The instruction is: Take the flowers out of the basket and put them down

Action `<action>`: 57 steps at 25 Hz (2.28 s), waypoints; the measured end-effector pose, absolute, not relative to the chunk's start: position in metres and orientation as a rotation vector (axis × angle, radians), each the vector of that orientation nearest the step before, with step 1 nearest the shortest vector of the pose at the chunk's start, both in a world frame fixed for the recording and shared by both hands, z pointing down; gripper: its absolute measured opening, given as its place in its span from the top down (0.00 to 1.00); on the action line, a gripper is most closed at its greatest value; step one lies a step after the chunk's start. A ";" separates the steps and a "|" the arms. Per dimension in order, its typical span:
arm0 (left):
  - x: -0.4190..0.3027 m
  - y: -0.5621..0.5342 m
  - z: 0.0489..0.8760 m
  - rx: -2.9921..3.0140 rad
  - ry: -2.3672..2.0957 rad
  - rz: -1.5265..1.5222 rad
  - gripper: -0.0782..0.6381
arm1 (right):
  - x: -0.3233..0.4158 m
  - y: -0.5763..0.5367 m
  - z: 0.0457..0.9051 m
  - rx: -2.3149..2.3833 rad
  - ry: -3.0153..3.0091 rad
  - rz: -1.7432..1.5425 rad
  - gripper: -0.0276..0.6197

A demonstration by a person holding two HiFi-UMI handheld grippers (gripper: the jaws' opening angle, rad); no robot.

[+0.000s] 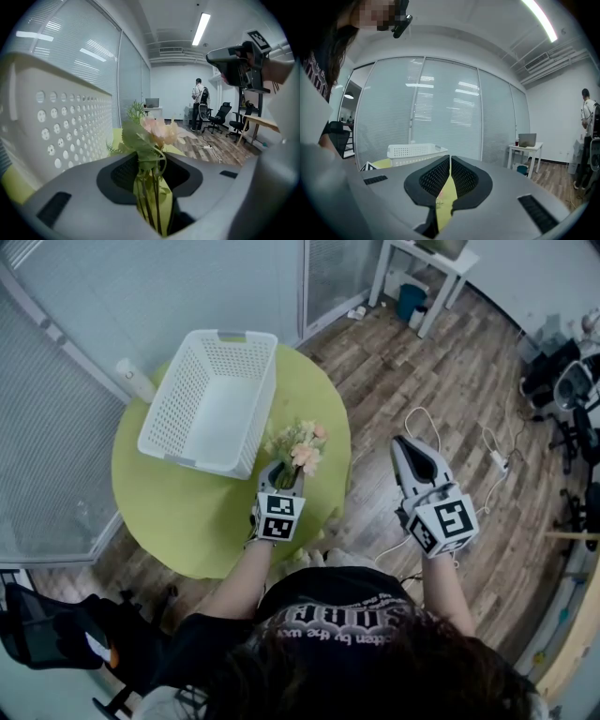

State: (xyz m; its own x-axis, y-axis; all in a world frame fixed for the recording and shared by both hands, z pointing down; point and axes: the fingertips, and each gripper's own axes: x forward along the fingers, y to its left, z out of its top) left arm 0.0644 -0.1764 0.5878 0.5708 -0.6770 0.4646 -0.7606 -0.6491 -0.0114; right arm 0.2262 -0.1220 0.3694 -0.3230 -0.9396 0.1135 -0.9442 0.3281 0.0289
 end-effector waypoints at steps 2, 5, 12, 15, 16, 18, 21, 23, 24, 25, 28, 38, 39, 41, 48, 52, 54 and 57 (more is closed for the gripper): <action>0.064 -0.175 0.586 2.613 -1.207 0.645 0.69 | 0.227 -0.122 0.368 1.765 -2.468 0.064 0.91; 0.063 -0.174 0.581 2.619 -1.194 0.631 0.67 | 0.227 -0.125 0.367 1.770 -2.469 0.063 0.91; 0.051 -0.171 0.573 2.621 -1.225 0.614 0.39 | 0.221 -0.127 0.370 1.755 -2.481 0.075 0.91; 0.050 -0.166 0.563 2.614 -1.254 0.575 0.37 | 0.220 -0.129 0.367 1.754 -2.495 0.070 0.91; 0.050 -0.165 0.560 2.613 -1.260 0.563 0.36 | 0.218 -0.130 0.367 1.750 -2.501 0.069 0.91; 0.049 -0.164 0.554 2.608 -1.272 0.535 0.36 | 0.216 -0.133 0.367 1.739 -2.510 0.067 0.91; 0.048 -0.160 0.534 2.627 -1.286 0.478 0.36 | 0.214 -0.134 0.366 1.733 -2.520 0.070 0.91; 0.049 -0.158 0.516 2.658 -1.295 0.427 0.36 | 0.212 -0.137 0.365 1.731 -2.528 0.071 0.91; 0.049 -0.158 0.506 2.673 -1.301 0.400 0.36 | 0.211 -0.137 0.365 1.728 -2.533 0.071 0.91; 0.049 -0.157 0.495 2.689 -1.307 0.372 0.36 | 0.210 -0.138 0.364 1.725 -2.538 0.070 0.91; 0.053 -0.154 0.460 2.740 -1.304 0.282 0.36 | 0.206 -0.139 0.362 1.717 -2.561 0.074 0.91; 0.057 -0.147 0.371 2.827 -1.306 0.121 0.51 | 0.186 -0.147 0.352 1.683 -2.677 0.118 0.91; 0.058 -0.146 0.366 2.828 -1.305 0.113 0.53 | 0.184 -0.147 0.352 1.677 -2.685 0.122 0.91; 0.059 -0.145 0.359 2.831 -1.312 0.110 0.59 | 0.180 -0.149 0.353 1.666 -2.696 0.125 0.91; 0.052 -0.146 0.343 2.780 -1.317 0.063 0.89 | 0.168 -0.154 0.350 1.622 -2.740 0.123 0.91; 0.050 -0.147 0.338 2.761 -1.331 0.072 0.89 | 0.163 -0.156 0.349 1.607 -2.731 0.098 0.91; 0.047 -0.149 0.338 2.762 -1.367 0.097 0.89 | 0.161 -0.157 0.349 1.611 -2.716 0.087 0.91; 0.044 -0.152 0.339 2.752 -1.401 0.126 0.89 | 0.159 -0.158 0.349 1.619 -2.700 0.084 0.91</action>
State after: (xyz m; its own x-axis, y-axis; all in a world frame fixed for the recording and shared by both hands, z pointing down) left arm 0.0435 -0.1520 0.3389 0.5862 -0.8045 0.0955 -0.8086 -0.5883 0.0082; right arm 0.1586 -0.1581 0.3488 -0.4714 -0.8817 0.0204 -0.8812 0.4700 -0.0498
